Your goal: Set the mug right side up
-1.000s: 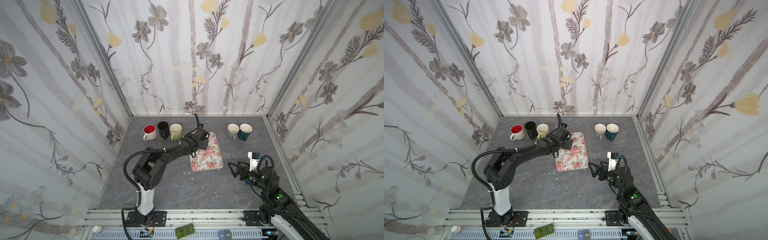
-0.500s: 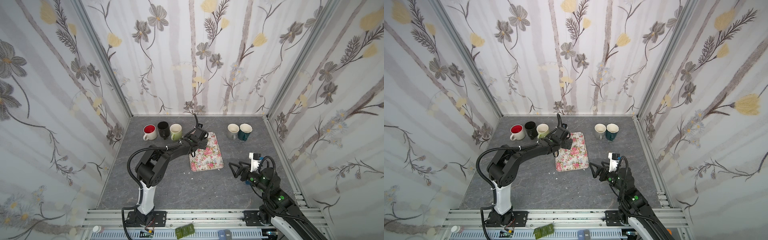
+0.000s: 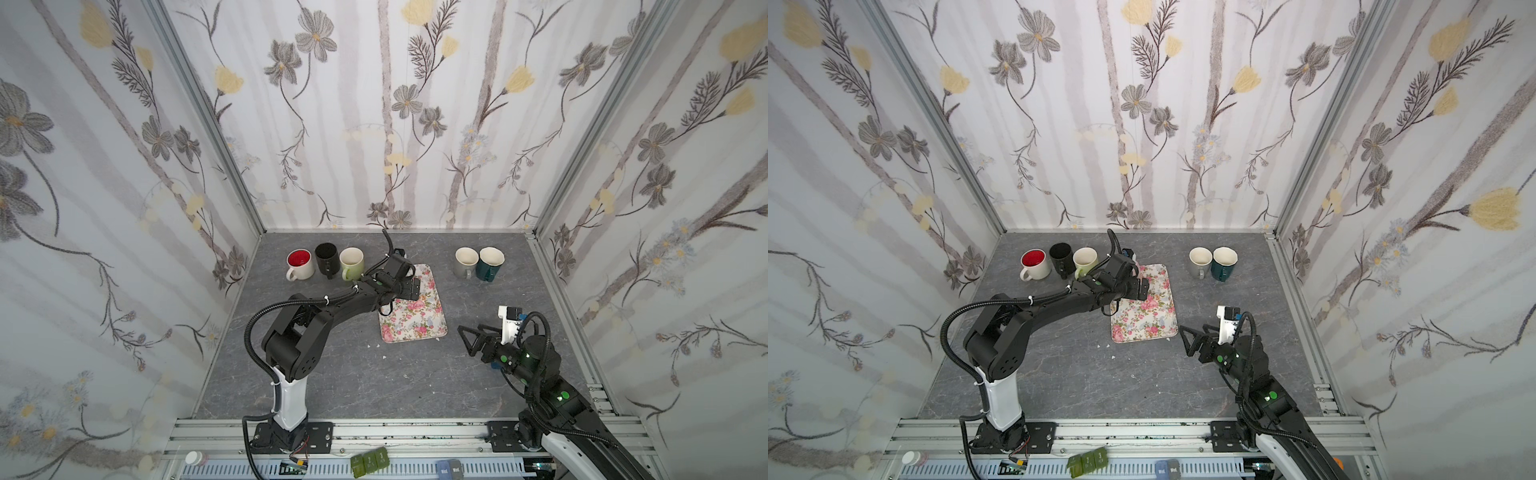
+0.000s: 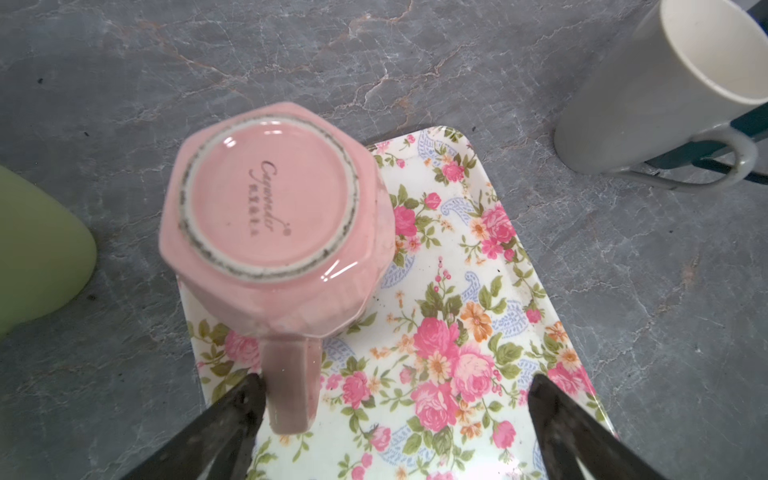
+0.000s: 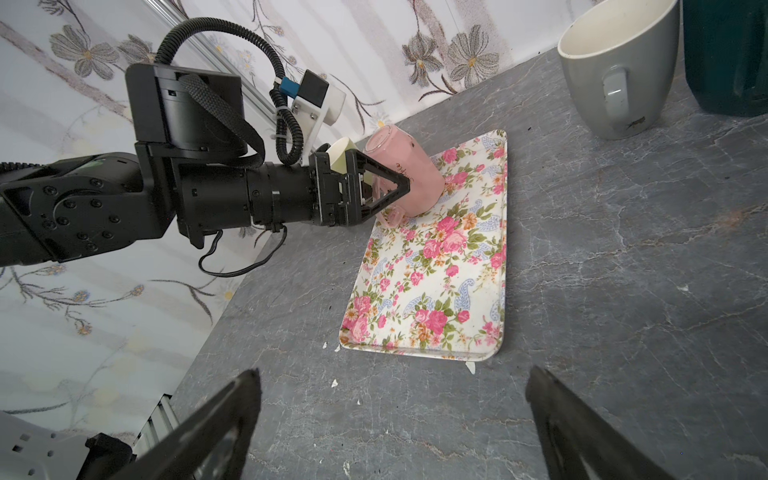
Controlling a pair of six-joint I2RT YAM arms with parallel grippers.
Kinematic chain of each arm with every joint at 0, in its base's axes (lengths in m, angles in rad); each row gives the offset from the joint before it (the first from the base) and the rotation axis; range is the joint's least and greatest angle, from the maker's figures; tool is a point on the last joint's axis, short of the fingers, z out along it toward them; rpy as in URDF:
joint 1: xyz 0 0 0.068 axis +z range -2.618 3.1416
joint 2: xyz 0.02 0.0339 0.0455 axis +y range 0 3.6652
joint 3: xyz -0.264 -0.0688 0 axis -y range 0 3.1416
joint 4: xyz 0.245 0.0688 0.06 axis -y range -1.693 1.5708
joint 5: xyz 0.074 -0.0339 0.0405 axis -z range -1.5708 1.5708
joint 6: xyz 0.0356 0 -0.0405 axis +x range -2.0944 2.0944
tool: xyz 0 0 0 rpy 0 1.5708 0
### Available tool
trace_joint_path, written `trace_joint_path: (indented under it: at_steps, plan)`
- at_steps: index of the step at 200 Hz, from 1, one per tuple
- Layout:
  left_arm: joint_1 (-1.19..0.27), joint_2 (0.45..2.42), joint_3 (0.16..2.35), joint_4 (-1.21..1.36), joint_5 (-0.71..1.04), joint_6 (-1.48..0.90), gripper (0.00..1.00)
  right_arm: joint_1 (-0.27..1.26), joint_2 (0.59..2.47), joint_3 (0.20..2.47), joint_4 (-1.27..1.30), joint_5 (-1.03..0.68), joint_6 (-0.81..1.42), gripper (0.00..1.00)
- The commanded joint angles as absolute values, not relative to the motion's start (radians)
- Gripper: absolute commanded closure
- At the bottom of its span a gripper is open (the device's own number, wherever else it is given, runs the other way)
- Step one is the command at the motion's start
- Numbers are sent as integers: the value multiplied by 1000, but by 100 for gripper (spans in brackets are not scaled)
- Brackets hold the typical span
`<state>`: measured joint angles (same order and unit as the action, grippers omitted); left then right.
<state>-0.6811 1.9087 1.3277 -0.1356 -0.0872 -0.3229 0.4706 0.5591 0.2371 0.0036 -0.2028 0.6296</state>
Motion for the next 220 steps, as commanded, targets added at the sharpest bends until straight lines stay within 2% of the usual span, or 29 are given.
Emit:
trace_joint_path:
  at_steps: [1,103,120,135,165,179,193,220]
  plan:
    - [-681,1914,1349,-188,-112,-328,0,471,547,239,27,-207,654,0]
    - [-680,1945,1414,-296,-188,-278,2,469,517,224,15,-206,648,0]
    - [-680,1944,1414,-311,-192,-264,8,469,513,224,11,-208,647,0]
    - [-680,1942,1408,-309,-188,-256,18,469,508,224,12,-208,647,0]
    - [-680,1952,1409,-311,-187,-253,48,468,516,225,18,-205,647,0]
    - [-680,1961,1420,-321,-204,-253,51,468,523,229,23,-210,647,0]
    - [-680,1972,1429,-327,-223,-249,57,468,535,235,23,-211,644,0]
    - [-680,1992,1446,-339,-254,-244,58,468,553,235,32,-217,646,0]
